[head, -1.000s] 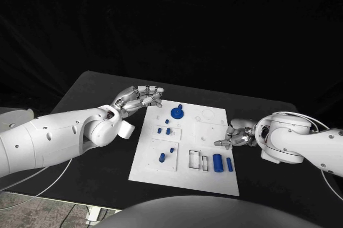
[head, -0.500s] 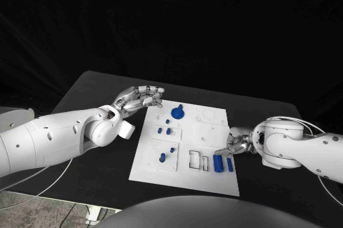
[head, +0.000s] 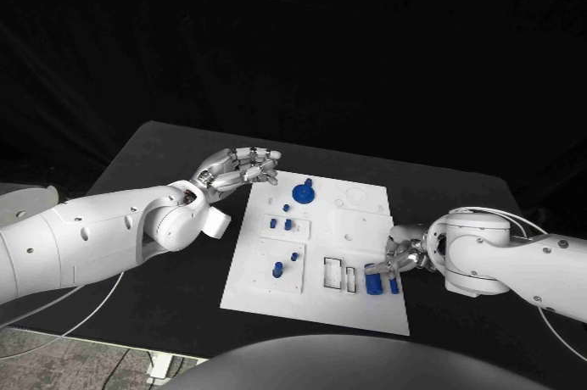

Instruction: Assemble the parts on the task board

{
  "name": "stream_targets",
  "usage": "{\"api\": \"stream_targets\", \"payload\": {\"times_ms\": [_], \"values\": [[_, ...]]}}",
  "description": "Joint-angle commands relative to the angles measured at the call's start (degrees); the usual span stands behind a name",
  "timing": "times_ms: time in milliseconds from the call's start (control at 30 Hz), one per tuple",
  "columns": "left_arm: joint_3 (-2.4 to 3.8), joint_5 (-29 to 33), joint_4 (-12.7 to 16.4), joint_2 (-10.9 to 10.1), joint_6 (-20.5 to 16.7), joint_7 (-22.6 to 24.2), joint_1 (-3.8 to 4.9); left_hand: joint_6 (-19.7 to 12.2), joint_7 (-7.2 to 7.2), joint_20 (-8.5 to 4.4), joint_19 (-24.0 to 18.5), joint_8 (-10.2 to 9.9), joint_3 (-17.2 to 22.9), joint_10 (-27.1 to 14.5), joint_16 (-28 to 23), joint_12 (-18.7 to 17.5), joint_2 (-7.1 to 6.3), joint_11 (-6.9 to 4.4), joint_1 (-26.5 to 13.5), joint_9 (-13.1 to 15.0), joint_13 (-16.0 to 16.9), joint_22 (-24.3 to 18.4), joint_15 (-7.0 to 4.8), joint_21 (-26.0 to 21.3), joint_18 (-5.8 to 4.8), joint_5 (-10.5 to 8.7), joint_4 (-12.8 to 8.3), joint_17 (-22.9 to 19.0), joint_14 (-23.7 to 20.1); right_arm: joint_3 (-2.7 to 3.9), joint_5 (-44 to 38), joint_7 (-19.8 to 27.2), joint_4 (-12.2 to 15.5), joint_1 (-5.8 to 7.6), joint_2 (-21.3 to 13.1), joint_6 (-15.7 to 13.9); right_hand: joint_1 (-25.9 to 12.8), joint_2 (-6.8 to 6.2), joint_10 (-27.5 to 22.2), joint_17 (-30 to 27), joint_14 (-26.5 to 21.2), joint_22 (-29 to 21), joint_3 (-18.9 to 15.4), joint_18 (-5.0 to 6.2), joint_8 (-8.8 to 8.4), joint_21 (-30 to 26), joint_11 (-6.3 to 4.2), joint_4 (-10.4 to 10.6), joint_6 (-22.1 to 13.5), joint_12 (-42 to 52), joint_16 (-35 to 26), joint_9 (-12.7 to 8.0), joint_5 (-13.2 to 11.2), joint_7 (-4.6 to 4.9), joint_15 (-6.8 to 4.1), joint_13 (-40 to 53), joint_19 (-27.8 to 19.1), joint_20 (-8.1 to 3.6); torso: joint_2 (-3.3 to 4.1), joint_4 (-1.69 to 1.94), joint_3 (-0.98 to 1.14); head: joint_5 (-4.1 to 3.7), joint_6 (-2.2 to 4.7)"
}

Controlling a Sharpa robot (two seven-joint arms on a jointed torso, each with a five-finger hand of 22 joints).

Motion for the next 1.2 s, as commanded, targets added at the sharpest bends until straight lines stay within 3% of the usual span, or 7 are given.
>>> {"api": "stream_targets", "payload": {"times_ms": [33,367,567,867,1067,1200], "values": [[0.05,0.23,0.05,0.05,1.2,0.47,-0.09,-0.15,0.09,0.32,0.1,0.37,0.13,-0.18,-0.18,0.11,0.11,0.17,0.48,-0.06,-0.09,0.06,-0.04,-0.32,0.88,0.07,-0.19,-0.05,-0.25,-0.01,-0.11,-0.67,-0.32,-0.34,0.29,0.81,-0.53,-0.15,6.11,-0.14,3.51,11.16,0.41,-0.49,-0.42,-0.4,0.36,-0.12,-0.67,0.22,-0.2,0.12,-0.41,0.14,-0.42,15.07,2.26,-0.49,0.0,0.01,0.0,0.03,0.0],[0.05,0.23,-0.05,0.03,1.29,0.42,-0.31,-0.15,0.09,0.32,0.1,0.37,0.13,-0.18,-0.18,0.11,0.11,0.17,0.48,-0.06,-0.09,0.06,-0.04,-0.32,0.88,0.07,-0.19,-0.05,-0.25,-0.01,0.15,-0.74,-1.27,-1.21,1.24,0.52,1.08,-0.07,6.11,-0.49,3.43,11.08,1.22,-0.45,-1.84,-0.4,0.62,-0.92,-1.98,0.22,-0.21,0.96,2.3,0.49,-0.37,15.07,2.1,-0.52,-0.03,0.03,-0.07,-0.05,0.0],[0.05,0.23,-0.07,0.02,1.36,0.4,-0.52,-0.18,0.09,0.32,0.1,0.38,0.14,-0.19,-0.18,0.12,0.14,0.19,0.47,-0.08,-0.12,0.07,-0.02,-0.34,0.88,0.06,-0.18,-0.06,-0.27,0.0,0.18,-0.82,-1.87,-1.93,1.85,0.69,3.51,-0.11,6.11,-0.97,3.34,11.03,1.94,-0.42,-2.82,-0.39,0.84,-2.67,-2.89,0.22,-0.28,1.94,7.13,0.74,-0.18,15.07,1.96,-0.35,0.02,0.06,-0.03,0.14,0.0],[0.05,0.23,-0.17,-0.03,1.45,0.25,-0.72,-0.19,0.1,0.33,0.09,0.39,0.14,-0.2,-0.18,0.12,0.16,0.21,0.47,-0.09,-0.15,0.08,-0.01,-0.36,0.88,0.06,-0.17,-0.06,-0.28,0.0,1.59,-0.69,-2.41,-2.28,2.42,-0.3,8.38,0.12,6.11,-1.39,3.26,10.99,4.53,-0.39,-4.1,-0.33,0.85,-6.64,-3.84,0.22,-0.27,3.0,18.94,0.78,-0.13,15.07,1.82,-0.28,-0.02,0.04,-0.01,0.3,0.0],[0.06,0.23,-0.18,-0.07,1.49,0.18,-0.8,-0.2,0.11,0.33,0.09,0.39,0.15,-0.2,-0.18,0.12,0.18,0.23,0.48,-0.1,-0.16,0.08,0.0,-0.37,0.88,0.07,-0.16,-0.07,-0.29,0.0,5.9,-0.17,-2.34,-2.32,2.29,-2.25,11.02,0.08,6.11,-1.14,3.32,11.1,7.94,-0.47,-4.51,0.16,0.54,-9.25,-3.73,0.22,0.02,3.65,30.24,0.44,-0.33,15.07,1.91,-0.44,-0.02,-0.03,0.0,0.45,0.0],[0.06,0.23,-0.19,-0.09,1.49,0.2,-0.83,-0.2,0.11,0.33,0.09,0.39,0.15,-0.2,-0.18,0.12,0.18,0.23,0.48,-0.1,-0.16,0.08,0.0,-0.37,0.88,0.07,-0.16,-0.07,-0.29,0.03,8.54,0.14,-1.88,-2.31,1.97,-4.2,10.91,-0.37,6.11,-1.1,3.32,11.16,9.79,-0.51,-4.5,0.41,0.43,-10.01,-3.5,0.22,0.14,4.19,35.09,0.32,-0.39,15.07,1.94,-0.5,0.0,-0.02,-0.01,0.46,0.0]]}}
